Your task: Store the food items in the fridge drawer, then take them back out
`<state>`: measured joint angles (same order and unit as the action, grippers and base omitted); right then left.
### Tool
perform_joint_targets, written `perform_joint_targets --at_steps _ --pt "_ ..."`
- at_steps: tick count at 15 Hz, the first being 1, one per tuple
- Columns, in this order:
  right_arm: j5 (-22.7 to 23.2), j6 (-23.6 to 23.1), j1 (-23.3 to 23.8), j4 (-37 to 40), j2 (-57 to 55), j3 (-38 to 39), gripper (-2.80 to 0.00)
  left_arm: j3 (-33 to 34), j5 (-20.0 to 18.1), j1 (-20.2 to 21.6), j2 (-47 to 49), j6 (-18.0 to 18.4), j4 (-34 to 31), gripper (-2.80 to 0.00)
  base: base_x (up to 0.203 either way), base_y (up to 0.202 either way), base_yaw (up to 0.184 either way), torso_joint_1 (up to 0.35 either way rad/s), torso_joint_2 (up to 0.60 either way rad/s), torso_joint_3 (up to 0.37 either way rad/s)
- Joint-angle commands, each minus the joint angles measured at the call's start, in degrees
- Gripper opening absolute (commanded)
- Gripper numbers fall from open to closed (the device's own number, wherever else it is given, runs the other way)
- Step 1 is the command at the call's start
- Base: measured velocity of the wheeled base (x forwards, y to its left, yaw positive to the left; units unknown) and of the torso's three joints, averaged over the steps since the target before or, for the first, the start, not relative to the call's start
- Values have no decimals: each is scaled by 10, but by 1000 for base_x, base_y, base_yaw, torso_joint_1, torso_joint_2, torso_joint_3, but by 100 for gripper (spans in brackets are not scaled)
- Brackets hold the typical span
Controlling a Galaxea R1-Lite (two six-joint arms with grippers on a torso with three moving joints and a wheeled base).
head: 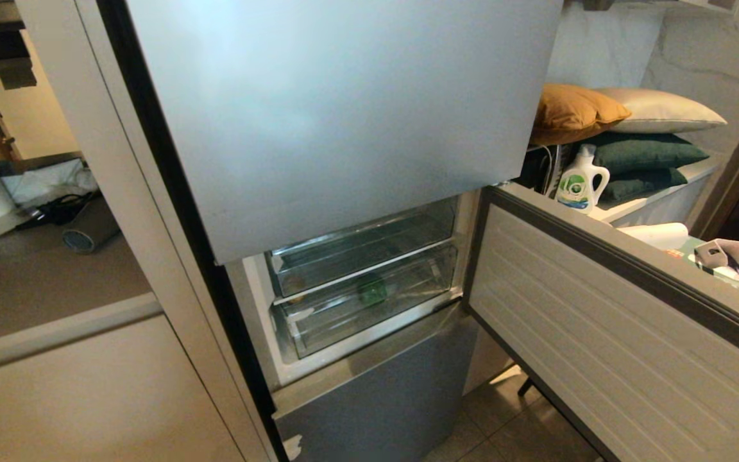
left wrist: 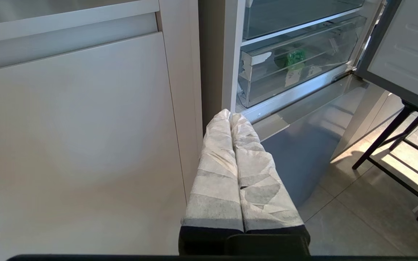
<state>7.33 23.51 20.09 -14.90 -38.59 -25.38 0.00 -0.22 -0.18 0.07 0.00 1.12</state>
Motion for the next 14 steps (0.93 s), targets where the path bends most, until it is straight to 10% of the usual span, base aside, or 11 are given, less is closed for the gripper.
perform_joint_targets --at_steps 1,14 --pt "-18 -15 -3 1 7 2 -280 5 0 0 0 0 0 -280 0 0 0 0 0 0" --pt "-14 -39 -3 1 -5 38 -280 6 0 0 0 0 0 -280 -23 0 0 1 1 1"
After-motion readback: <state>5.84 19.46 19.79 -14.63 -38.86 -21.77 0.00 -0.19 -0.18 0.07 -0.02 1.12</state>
